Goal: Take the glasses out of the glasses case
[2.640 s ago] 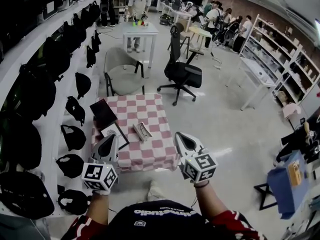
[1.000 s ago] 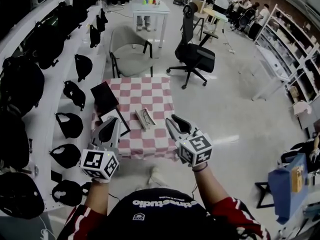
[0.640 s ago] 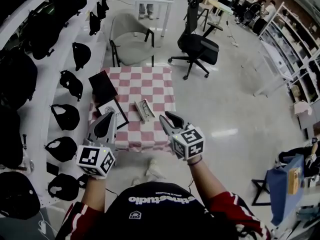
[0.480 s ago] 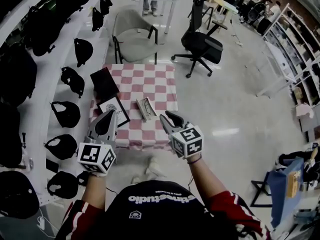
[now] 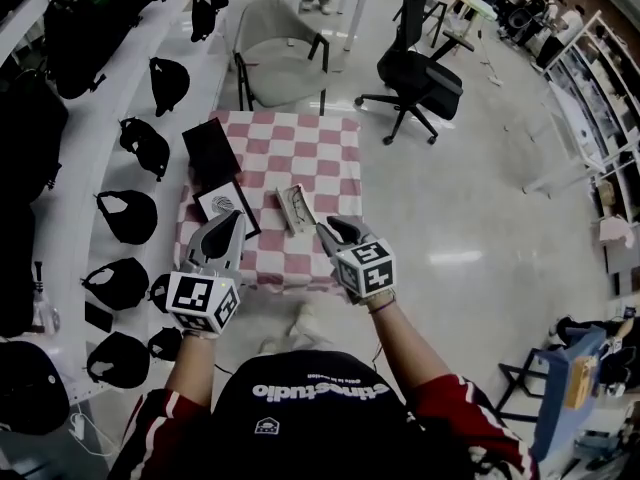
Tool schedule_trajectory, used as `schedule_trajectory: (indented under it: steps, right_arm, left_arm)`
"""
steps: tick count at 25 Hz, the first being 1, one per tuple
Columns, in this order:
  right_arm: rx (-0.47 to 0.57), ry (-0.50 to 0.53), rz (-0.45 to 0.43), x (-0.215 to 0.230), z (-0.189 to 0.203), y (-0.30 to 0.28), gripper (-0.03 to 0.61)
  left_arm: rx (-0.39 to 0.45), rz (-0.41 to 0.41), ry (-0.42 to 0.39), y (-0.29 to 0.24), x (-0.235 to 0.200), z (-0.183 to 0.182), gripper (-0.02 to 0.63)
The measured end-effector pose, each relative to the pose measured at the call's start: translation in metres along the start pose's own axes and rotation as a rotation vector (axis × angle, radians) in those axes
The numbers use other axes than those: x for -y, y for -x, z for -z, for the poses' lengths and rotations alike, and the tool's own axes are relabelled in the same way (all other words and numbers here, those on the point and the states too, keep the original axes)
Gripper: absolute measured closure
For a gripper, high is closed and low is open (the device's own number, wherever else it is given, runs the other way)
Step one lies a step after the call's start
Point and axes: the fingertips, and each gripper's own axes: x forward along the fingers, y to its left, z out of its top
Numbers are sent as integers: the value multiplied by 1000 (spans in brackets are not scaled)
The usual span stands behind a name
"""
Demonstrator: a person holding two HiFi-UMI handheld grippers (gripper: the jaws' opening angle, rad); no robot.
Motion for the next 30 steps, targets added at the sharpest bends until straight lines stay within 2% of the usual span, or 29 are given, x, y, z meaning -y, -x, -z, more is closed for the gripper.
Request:
schedule_trajectory:
  steps: [10, 14, 24, 30]
  right_arm:
    - [-125, -14, -49, 31, 53, -50, 477]
    - [-150, -62, -81, 40, 69, -67, 477]
    - [-240, -85, -116, 62, 108, -108, 476]
    - [-280, -135, -117, 73, 125, -129, 476]
  left_arm:
    - [-41, 8, 27, -23, 19, 14, 607]
    - [-50, -2, 24, -32, 22, 19, 607]
    - [-60, -63, 50, -50, 13, 30, 607]
    - [-86, -67, 50, -61, 9, 37, 607]
